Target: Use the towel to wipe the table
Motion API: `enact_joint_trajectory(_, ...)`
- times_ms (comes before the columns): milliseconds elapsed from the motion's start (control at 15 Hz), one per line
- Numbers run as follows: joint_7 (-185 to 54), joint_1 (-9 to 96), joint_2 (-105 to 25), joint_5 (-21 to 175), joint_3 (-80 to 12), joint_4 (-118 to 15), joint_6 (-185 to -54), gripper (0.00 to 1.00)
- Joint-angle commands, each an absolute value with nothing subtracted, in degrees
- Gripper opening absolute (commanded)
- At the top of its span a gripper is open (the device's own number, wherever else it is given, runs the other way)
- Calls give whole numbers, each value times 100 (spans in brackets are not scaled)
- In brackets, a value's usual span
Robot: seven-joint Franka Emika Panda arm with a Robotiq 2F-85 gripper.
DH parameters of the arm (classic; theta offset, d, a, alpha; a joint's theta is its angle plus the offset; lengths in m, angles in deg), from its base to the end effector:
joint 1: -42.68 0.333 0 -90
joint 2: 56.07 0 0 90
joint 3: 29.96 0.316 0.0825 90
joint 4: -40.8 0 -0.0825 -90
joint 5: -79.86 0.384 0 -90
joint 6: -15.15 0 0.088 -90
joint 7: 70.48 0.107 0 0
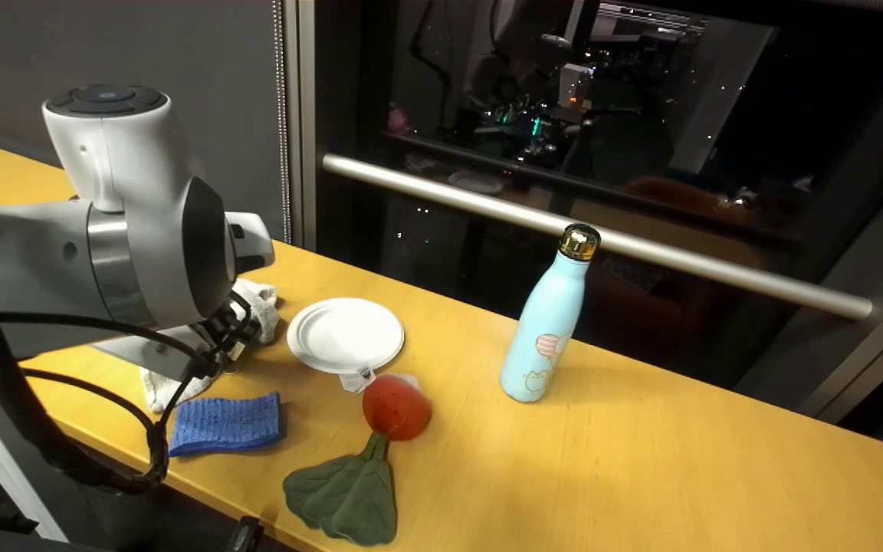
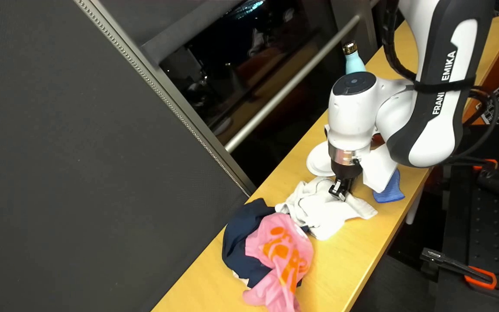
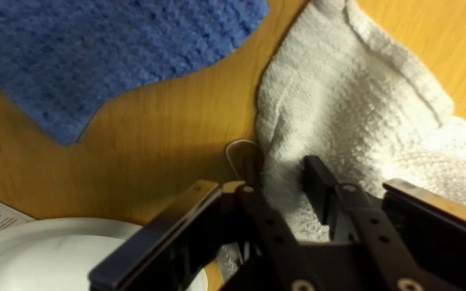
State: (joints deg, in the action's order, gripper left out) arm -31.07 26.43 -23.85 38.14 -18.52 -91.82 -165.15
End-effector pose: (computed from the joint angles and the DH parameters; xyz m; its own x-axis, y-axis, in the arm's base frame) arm 0.5177 0.0217 0.1337 0.9559 -0.0983 0.2766 -0.0737 -0.9925 -0.0980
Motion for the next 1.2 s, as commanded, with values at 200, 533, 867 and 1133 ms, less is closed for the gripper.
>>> enact_joint_trajectory(200, -3116, 2683, -2513, 3709, -2265, -9514, -16646, 0)
enact_joint_trajectory(533, -3018, 2964, -2717, 3659, -3051, -9588, -16640, 1)
enact_joint_trajectory(867, -2888, 3657, -2724, 3638, -4251, -9501, -16721, 1)
enact_joint_trajectory(1133, -2812, 4049, -2761, 3775, -4680, -9497, -16693, 43)
